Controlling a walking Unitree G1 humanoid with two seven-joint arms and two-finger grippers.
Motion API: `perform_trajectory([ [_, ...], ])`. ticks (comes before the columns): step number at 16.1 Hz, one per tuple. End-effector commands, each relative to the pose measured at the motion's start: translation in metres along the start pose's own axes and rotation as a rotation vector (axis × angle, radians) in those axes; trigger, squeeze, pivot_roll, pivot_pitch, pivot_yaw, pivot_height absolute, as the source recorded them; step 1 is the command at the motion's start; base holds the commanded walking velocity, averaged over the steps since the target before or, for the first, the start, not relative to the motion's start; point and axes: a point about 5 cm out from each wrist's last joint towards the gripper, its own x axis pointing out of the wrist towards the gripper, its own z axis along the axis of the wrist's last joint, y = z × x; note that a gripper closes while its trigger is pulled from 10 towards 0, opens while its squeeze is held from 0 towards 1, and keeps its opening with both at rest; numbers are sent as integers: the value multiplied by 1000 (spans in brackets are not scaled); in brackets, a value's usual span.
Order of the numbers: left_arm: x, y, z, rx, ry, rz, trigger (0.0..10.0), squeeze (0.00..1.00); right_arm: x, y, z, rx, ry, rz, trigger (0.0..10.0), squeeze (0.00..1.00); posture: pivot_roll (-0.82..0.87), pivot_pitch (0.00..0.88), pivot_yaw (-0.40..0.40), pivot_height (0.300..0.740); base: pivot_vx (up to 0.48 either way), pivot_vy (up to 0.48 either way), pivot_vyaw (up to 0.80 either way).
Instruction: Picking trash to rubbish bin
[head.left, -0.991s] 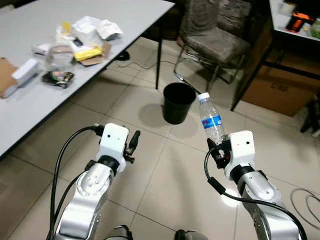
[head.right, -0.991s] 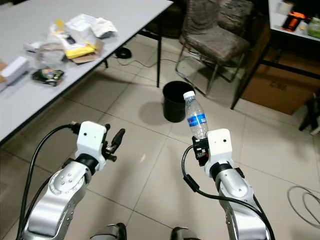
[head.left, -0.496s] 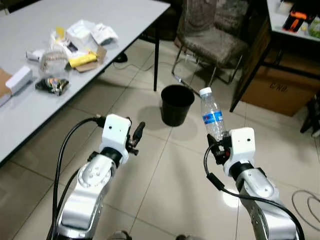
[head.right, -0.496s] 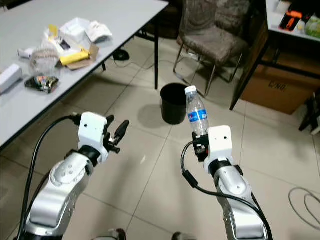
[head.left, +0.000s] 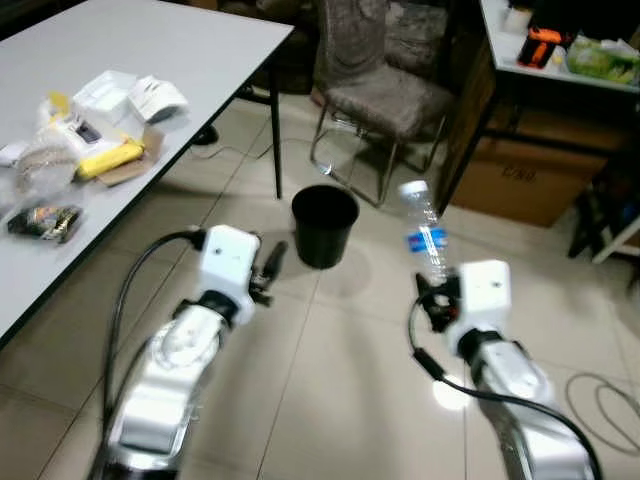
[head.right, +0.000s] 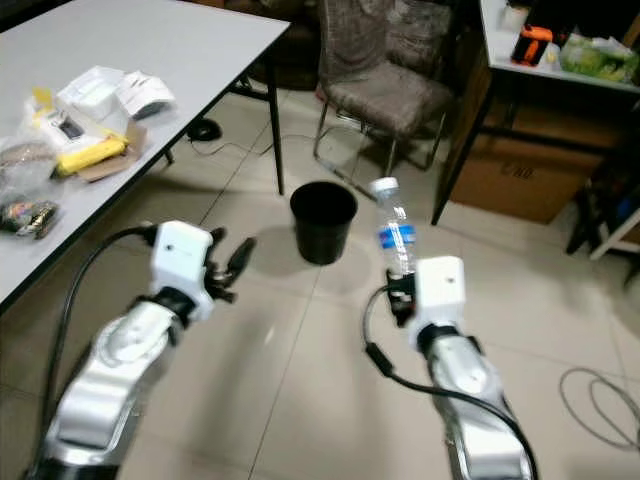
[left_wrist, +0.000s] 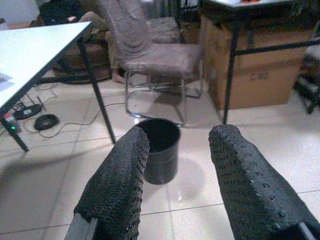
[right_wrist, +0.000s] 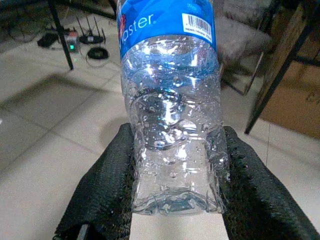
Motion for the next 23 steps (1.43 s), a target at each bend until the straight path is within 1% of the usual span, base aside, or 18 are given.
perform_trajectory([
  [1, 2, -8, 0, -10, -6, -30, 10000, 0, -3, -8, -5, -31, 20, -20, 10000, 0, -28, 76, -31, 740, 454, 0, 0],
  [2, 2, -9, -2, -12, -3, -33, 10000, 0, -2, -7, -8, -69, 37, -9, 10000, 0, -29, 75, -33, 740, 458, 0, 0],
  [7, 3, -9, -4, -15, 0, -31, 10000, 0, -2, -5, -10, -62, 33, -4, 10000, 0, -28, 64, -39, 740, 456, 0, 0],
  [8, 5, -9, -10, -15, 11, -26, 10000, 0, 4, -9, -12, -41, 34, -39, 10000, 0, -22, 47, -36, 740, 458, 0, -800],
  [9, 5, -9, -14, -10, 23, -23, 10000, 0, 7, -10, -13, -37, 34, -44, 10000, 0, -20, 43, -33, 740, 454, 0, -800],
  [11, 6, -8, -20, -5, 39, -24, 10000, 0, 8, -10, -15, -43, 34, -47, 10000, 0, -20, 37, -29, 740, 456, 0, -800],
  [12, 7, -8, -20, -2, 42, -29, 10000, 0, 8, -11, -16, -44, 35, -50, 10000, 0, -20, 38, -26, 740, 454, 0, -800],
  [14, 8, -9, -21, 5, 44, -37, 10000, 0, 7, -9, -20, -68, 48, -39, 10000, 0, -24, 41, -19, 740, 454, 0, 0],
  [19, 12, -7, -23, 12, 43, -42, 10000, 0, 10, -9, -22, -66, 52, -44, 10000, 0, -25, 38, -2, 740, 457, 0, 0],
  [23, 16, -4, -18, 39, 33, -53, 10000, 0, 16, -7, -31, -100, 108, -4, 10000, 0, 1, 36, 10, 740, 456, 0, 0],
])
